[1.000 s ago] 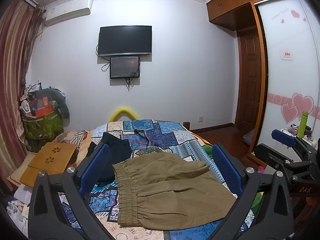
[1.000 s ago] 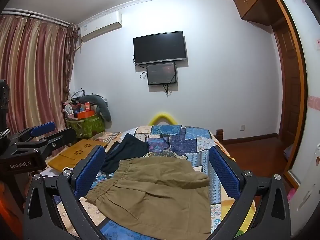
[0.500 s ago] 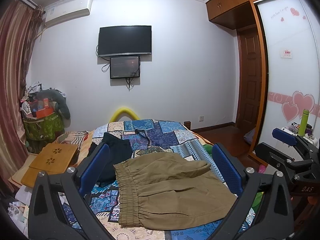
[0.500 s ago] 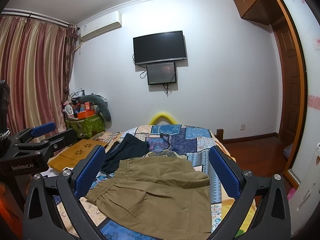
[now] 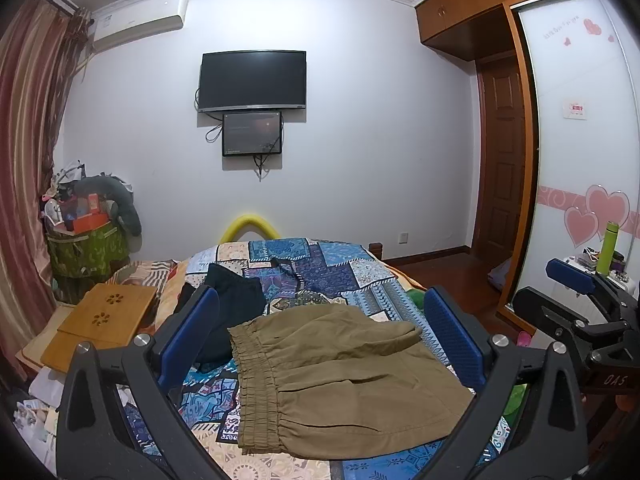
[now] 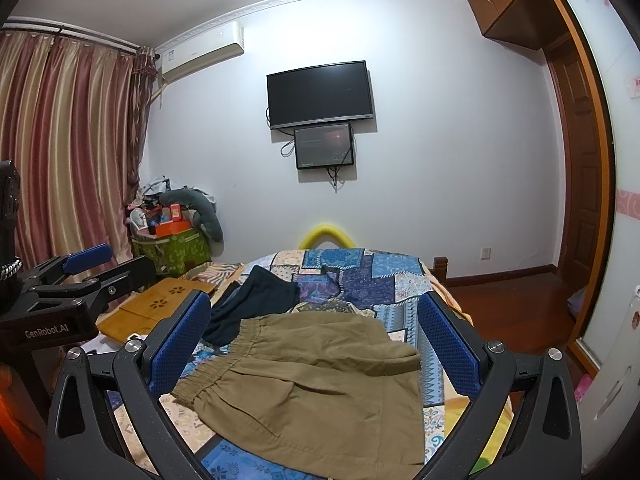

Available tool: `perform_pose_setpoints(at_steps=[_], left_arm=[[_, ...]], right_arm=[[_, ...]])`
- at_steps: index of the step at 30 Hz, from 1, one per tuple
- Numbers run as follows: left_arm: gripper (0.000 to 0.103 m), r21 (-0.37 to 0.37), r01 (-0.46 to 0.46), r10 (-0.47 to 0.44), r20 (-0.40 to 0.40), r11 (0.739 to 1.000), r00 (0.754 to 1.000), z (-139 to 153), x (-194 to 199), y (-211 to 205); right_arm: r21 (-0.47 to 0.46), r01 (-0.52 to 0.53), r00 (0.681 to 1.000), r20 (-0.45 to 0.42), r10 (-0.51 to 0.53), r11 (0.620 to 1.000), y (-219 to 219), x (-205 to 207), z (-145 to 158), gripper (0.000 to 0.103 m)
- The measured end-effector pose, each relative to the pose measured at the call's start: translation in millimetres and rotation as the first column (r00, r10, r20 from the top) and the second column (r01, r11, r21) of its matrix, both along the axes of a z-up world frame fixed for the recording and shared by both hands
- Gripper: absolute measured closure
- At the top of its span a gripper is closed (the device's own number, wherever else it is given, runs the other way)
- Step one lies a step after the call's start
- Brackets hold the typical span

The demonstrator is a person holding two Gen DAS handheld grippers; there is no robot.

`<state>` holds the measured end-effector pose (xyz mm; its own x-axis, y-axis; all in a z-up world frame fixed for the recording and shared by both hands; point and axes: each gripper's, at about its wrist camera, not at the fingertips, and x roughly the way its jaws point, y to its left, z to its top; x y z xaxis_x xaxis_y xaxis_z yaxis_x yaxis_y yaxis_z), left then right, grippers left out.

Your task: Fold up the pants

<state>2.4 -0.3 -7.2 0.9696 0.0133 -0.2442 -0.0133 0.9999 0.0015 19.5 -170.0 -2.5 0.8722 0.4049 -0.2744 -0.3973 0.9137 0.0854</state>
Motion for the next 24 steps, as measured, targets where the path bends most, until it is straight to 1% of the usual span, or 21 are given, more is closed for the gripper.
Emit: perform_pose_setpoints(at_steps=[24], left_arm=[[0.0,-0.013,-0.001,0.001,-0.009,1.0,1.0,-5.8,3.8,3.3]], right_arm=[[-0.008,0.016,1.0,-0.013,-0.016,1.0,-0.4,3.4,1.0,0.0]])
